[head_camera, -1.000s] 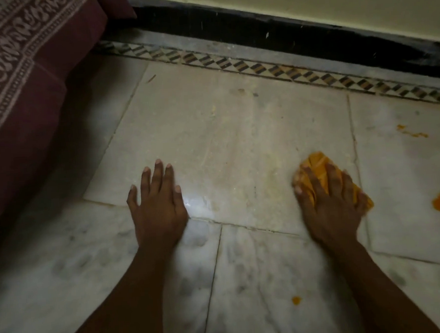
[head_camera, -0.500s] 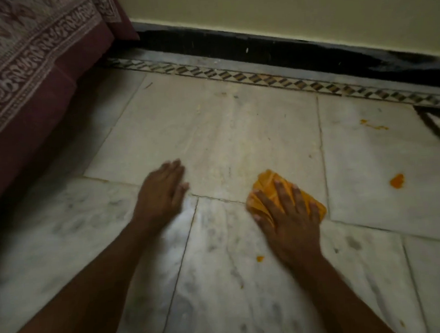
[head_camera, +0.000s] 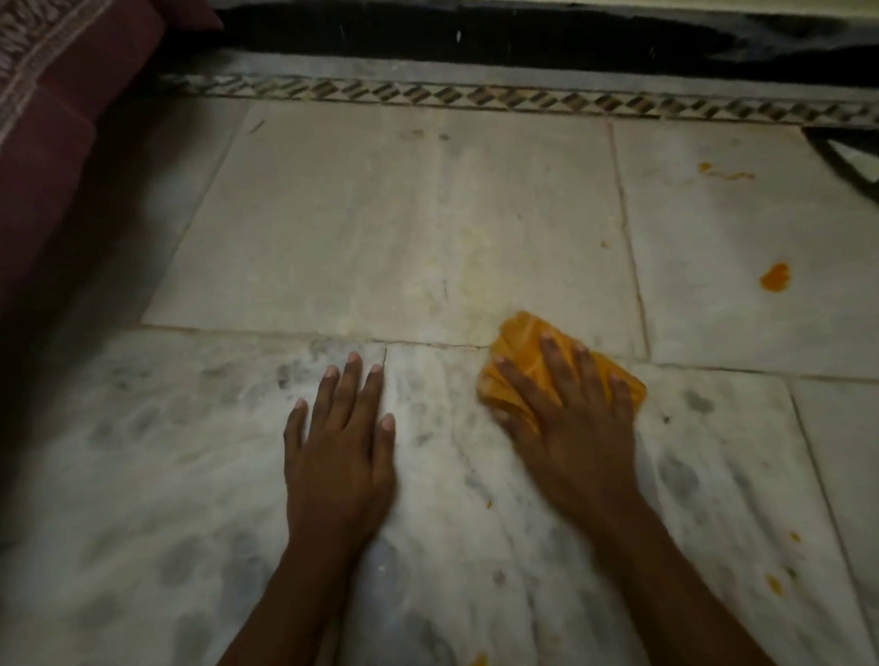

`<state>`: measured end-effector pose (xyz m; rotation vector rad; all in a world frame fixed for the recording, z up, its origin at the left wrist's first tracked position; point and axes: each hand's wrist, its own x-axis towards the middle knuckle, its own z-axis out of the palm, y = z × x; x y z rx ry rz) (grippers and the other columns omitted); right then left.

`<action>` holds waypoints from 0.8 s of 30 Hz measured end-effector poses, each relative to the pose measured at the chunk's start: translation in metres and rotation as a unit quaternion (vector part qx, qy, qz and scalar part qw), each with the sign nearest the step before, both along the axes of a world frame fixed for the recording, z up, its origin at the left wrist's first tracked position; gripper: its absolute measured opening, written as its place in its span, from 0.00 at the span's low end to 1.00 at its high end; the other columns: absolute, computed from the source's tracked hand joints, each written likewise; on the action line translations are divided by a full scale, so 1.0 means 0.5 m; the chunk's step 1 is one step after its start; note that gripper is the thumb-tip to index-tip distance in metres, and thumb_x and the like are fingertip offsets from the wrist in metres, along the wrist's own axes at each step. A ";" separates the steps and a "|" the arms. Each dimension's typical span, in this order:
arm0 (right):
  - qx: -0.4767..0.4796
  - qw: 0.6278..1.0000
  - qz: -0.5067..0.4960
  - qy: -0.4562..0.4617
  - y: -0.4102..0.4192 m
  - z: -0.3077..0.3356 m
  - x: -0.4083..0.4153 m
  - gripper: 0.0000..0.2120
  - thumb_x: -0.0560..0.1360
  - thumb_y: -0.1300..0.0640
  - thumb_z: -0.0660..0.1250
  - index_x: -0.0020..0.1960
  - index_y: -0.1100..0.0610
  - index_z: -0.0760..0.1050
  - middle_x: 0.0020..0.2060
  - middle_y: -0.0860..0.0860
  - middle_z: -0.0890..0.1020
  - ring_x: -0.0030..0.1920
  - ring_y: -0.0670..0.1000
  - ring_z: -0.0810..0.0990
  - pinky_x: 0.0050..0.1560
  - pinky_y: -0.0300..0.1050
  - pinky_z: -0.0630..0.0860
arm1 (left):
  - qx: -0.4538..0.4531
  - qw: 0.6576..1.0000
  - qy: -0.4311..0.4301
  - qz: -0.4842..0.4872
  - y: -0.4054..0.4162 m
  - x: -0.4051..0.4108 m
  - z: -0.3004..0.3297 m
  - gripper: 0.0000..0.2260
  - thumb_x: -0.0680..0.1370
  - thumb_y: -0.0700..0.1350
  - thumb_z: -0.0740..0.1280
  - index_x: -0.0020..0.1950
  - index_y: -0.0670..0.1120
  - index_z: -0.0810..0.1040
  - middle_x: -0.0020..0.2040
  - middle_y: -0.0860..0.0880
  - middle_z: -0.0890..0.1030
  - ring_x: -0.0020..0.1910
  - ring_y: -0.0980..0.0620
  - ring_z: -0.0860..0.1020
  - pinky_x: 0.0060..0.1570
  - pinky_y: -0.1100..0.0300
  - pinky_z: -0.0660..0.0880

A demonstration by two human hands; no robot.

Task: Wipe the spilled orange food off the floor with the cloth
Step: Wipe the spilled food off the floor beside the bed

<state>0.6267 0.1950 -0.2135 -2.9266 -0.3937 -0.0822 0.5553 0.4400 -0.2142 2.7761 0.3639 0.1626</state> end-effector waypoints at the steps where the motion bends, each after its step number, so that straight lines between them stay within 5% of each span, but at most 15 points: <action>1: -0.003 0.999 -0.030 0.011 -0.031 0.005 0.004 0.27 0.79 0.30 0.52 0.78 0.31 0.64 0.83 0.49 0.61 0.82 0.59 0.60 0.77 0.66 0.54 | 0.000 1.000 0.002 0.002 -0.001 0.001 0.004 0.26 0.84 0.57 0.51 0.84 0.58 0.58 0.85 0.58 0.54 0.84 0.57 0.51 0.80 0.44 0.55; 4: -0.011 0.987 -0.160 0.019 -0.045 0.015 0.107 0.29 0.79 0.29 0.48 0.79 0.32 0.61 0.84 0.49 0.59 0.82 0.61 0.56 0.77 0.70 0.53 | 0.005 1.000 0.010 0.006 -0.002 -0.001 0.004 0.26 0.84 0.57 0.51 0.84 0.58 0.57 0.85 0.57 0.54 0.84 0.57 0.51 0.80 0.44 0.54; 7: 0.012 0.982 -0.183 0.050 0.043 0.007 0.206 0.28 0.81 0.30 0.48 0.81 0.32 0.56 0.85 0.49 0.52 0.83 0.63 0.50 0.78 0.73 0.47 | 0.005 1.000 0.007 0.004 -0.002 -0.002 -0.003 0.27 0.84 0.57 0.51 0.84 0.58 0.57 0.85 0.57 0.54 0.84 0.57 0.51 0.80 0.44 0.53; 14: -0.015 0.994 0.098 0.033 0.027 0.012 -0.070 0.27 0.81 0.30 0.48 0.79 0.30 0.58 0.84 0.46 0.55 0.84 0.58 0.55 0.77 0.67 0.52 | -0.003 1.000 0.004 0.006 -0.006 0.000 0.015 0.27 0.84 0.56 0.52 0.83 0.56 0.60 0.85 0.55 0.57 0.84 0.54 0.55 0.79 0.43 0.56; 19: -0.046 0.982 -0.110 0.147 -0.143 0.051 -0.097 0.30 0.79 0.26 0.45 0.80 0.28 0.46 0.85 0.45 0.45 0.84 0.59 0.46 0.78 0.70 0.48 | -0.009 1.000 0.011 -0.004 -0.007 0.000 0.023 0.25 0.85 0.54 0.53 0.84 0.54 0.60 0.85 0.54 0.57 0.84 0.53 0.54 0.80 0.43 0.53; 24: 0.029 0.970 -0.221 0.093 0.006 0.025 0.036 0.28 0.82 0.31 0.48 0.82 0.33 0.51 0.85 0.49 0.47 0.84 0.62 0.45 0.79 0.71 0.44 | -0.005 1.000 -0.005 -0.005 -0.003 -0.001 -0.007 0.24 0.86 0.53 0.54 0.83 0.52 0.61 0.84 0.53 0.58 0.84 0.53 0.55 0.81 0.43 0.52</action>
